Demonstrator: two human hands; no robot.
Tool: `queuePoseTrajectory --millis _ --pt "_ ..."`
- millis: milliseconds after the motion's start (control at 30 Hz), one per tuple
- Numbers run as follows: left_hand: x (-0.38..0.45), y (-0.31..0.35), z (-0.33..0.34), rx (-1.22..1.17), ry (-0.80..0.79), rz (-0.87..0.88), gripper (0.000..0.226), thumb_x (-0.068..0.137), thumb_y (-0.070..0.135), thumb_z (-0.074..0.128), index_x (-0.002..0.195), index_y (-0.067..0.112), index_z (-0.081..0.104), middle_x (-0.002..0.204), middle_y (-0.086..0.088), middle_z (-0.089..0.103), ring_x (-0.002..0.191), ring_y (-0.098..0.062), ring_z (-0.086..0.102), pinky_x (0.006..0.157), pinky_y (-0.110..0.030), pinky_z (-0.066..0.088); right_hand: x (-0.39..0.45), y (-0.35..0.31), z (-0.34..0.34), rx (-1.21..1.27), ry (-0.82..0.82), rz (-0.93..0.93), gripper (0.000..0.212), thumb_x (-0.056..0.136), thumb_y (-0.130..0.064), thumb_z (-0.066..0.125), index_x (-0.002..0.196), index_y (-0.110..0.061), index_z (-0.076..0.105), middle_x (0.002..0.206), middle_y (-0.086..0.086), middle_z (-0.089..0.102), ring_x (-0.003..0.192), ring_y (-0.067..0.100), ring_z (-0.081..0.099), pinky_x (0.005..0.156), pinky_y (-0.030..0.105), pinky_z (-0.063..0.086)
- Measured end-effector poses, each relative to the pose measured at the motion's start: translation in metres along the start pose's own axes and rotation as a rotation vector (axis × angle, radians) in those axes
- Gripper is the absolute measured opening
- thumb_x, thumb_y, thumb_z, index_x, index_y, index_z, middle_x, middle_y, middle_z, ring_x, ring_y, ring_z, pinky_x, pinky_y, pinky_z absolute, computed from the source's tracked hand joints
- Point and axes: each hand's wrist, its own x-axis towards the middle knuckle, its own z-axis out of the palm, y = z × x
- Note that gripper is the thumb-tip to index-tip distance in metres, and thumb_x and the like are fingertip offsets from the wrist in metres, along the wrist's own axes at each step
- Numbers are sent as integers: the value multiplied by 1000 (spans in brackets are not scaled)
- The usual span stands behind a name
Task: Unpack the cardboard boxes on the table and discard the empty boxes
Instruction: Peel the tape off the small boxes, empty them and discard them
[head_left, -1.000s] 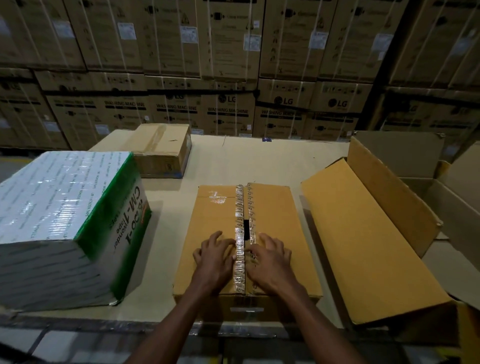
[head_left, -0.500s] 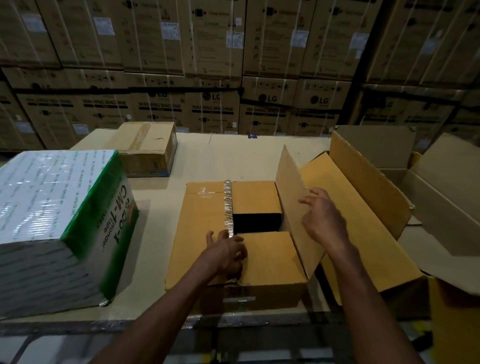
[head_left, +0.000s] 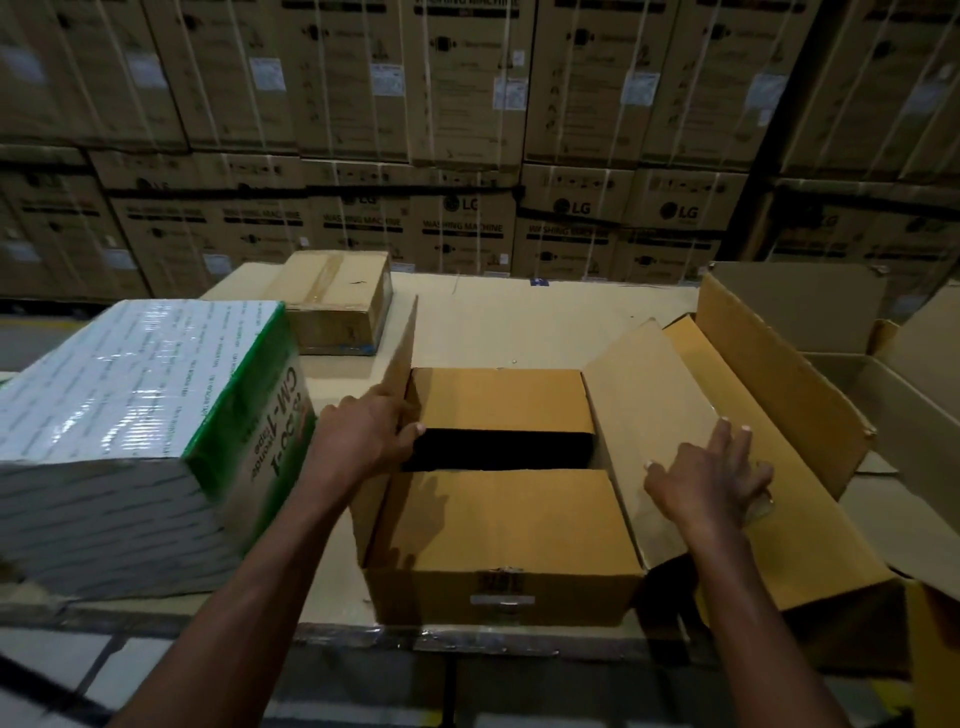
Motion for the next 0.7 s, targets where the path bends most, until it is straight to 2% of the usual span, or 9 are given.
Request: queuePoseTrajectory --millis 100,200,300,367,500,600,700 --pt "-7 -25 9 29 2 -182 51 92 65 47 122 29 65 140 -3 55 126 -35 51 102 -55 43 -2 -3 18 33 85 2 65 89 -56 63 142 -19 54 170 15 -5 155 34 -14 121 56 4" --pt "-16 -37 19 86 23 -261 57 91 67 49 128 26 62 148 -5 49 141 -40 35 113 -67 22 -3 -5 36 68 131 -11 86 86 -55 67 158 -24 31 169 16 -11 155 32 -19 121 57 -8" --pt "-19 -42 29 111 2 -288 64 89 73 46 132 27 60 157 -8 38 150 -47 11 113 -74 0 -2 -5 51 101 130 -35 86 85 -50 69 157 -25 30 170 16 -4 155 34 -16 121 59 -11" --pt "-18 -44 36 163 -21 -309 69 89 76 41 138 29 55 162 -8 29 152 -47 -1 111 -75 -8 -1 -5 57 117 112 -29 81 86 -49 69 156 -26 34 170 16 2 155 37 -11 122 59 -6" --pt "-19 -46 53 216 -50 -343 75 87 79 39 142 29 52 167 -9 16 152 -46 -12 111 -77 -10 -1 -6 65 164 57 -44 70 90 -45 67 152 -27 41 168 14 12 155 38 -3 123 59 5" --pt "-17 -41 68 211 -74 -300 80 87 79 38 147 27 46 168 -11 14 154 -41 -10 108 -76 -14 0 -11 68 245 9 -143 60 95 -40 65 150 -28 45 167 9 23 156 33 6 123 55 13" --pt "-10 -32 82 169 -47 -224 73 90 75 41 145 27 47 167 -11 18 155 -36 -4 109 -74 -13 2 -21 70 336 -53 -273 49 99 -36 62 146 -27 51 161 4 38 152 27 24 121 50 23"
